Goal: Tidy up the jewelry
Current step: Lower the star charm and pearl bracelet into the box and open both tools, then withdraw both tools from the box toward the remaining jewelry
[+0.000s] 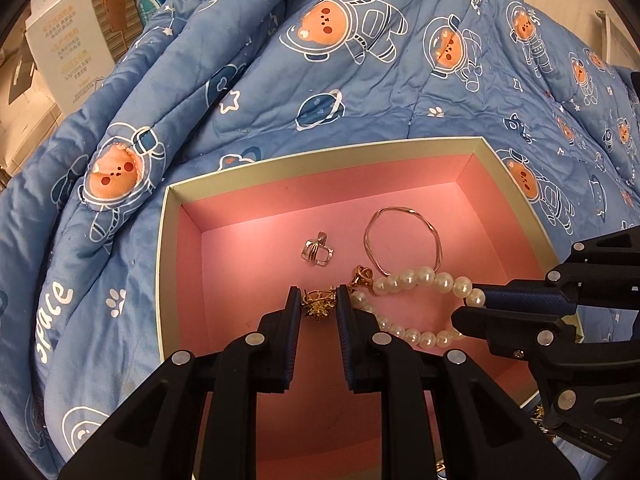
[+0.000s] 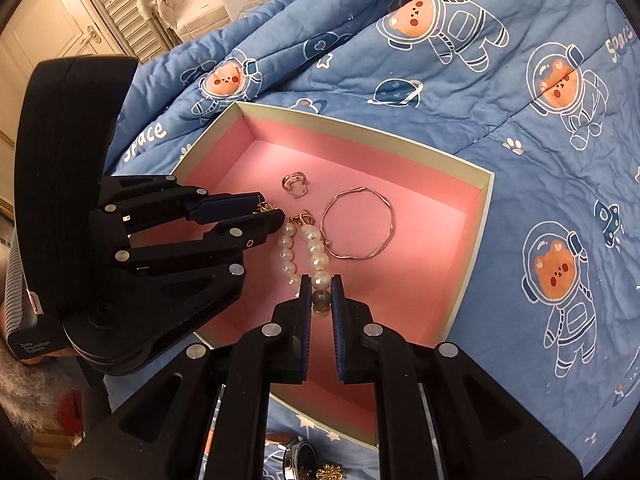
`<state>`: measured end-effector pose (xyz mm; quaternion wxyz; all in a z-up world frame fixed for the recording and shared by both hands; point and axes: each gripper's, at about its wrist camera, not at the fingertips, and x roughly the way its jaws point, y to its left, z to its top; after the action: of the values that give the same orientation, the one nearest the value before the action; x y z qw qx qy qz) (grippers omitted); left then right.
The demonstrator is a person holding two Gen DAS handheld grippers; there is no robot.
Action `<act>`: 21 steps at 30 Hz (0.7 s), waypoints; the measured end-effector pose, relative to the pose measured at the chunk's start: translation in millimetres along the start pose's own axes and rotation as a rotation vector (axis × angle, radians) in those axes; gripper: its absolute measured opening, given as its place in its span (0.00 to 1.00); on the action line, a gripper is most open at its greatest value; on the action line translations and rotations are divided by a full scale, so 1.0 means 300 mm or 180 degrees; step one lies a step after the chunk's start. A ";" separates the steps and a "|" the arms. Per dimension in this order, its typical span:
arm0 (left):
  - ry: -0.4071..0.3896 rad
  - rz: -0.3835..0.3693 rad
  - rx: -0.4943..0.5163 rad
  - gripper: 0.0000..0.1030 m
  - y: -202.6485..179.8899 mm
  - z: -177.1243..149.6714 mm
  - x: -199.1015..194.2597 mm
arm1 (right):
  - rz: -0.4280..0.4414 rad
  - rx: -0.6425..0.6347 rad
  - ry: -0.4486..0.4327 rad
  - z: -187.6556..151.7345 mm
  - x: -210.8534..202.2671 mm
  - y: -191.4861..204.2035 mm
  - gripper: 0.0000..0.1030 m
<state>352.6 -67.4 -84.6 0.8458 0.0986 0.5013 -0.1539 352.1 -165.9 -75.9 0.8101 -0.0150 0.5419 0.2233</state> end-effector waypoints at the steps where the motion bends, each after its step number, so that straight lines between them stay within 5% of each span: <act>1: -0.0001 -0.0002 0.0003 0.19 -0.002 -0.001 0.000 | 0.0001 -0.0016 0.0015 -0.002 0.004 0.003 0.10; 8: -0.0091 -0.0048 0.0025 0.33 -0.017 -0.001 -0.024 | -0.0089 -0.0203 0.0052 -0.010 0.014 0.030 0.10; 11: -0.0186 0.0021 0.0025 0.47 -0.018 0.004 -0.051 | -0.0120 -0.0180 0.0057 -0.008 0.020 0.028 0.13; 15: -0.0277 0.0018 -0.0060 0.51 0.017 0.014 -0.092 | -0.0065 -0.0106 -0.0007 -0.007 0.001 0.008 0.44; 21: -0.0596 -0.0148 -0.0486 0.62 0.098 0.003 -0.210 | 0.0056 -0.0007 -0.0213 -0.014 -0.066 0.000 0.46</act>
<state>335.6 -30.1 -28.4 0.8902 0.0075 0.4325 -0.1433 342.3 -173.7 -60.2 0.8258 -0.0036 0.5144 0.2313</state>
